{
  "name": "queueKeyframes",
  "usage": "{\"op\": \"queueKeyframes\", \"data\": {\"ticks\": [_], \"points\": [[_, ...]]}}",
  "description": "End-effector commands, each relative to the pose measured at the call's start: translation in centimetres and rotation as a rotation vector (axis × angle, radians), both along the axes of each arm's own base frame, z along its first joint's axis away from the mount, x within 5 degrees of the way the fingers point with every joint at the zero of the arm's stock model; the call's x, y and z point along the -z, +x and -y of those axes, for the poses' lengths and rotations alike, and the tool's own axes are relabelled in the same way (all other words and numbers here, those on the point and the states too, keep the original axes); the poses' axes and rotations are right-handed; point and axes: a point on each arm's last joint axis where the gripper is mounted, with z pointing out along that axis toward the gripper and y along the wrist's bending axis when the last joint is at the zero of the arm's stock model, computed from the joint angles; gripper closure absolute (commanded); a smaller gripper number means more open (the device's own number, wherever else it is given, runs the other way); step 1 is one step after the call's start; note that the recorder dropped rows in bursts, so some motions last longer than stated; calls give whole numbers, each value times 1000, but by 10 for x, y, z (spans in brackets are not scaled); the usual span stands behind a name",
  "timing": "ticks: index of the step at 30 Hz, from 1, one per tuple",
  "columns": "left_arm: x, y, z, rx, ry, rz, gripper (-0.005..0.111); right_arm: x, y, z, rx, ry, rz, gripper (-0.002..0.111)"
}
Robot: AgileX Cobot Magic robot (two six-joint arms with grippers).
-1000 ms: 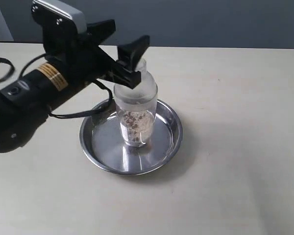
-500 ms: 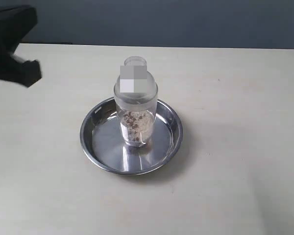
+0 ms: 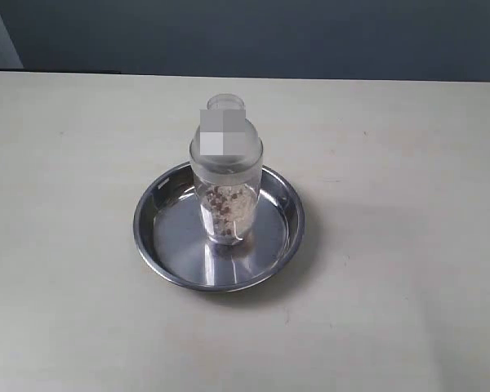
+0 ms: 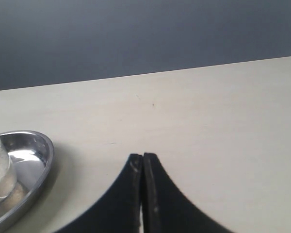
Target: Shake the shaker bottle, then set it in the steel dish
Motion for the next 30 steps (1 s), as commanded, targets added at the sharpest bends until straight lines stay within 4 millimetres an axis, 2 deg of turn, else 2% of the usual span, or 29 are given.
{"op": "queueKeyframes", "data": {"ticks": [1,8,10,15,18,30], "points": [[8,-2,1,21,8,-23,106,-1,1,0,-3,-3,11,109],[22,-7,-1,24,35,-38,106,-1,0,0,-3,-3,9,109],[27,-14,-2,50,80,-35,106,-1,0,0,-3,-3,9,109],[42,-34,-13,-36,-77,-217,106,-1,0,0,-3,-3,9,109],[52,-48,-16,-85,-67,-279,106,-1,0,0,-3,-3,9,109],[95,-44,-21,-195,-146,-397,106,-1,0,0,-3,-3,9,109]]}}
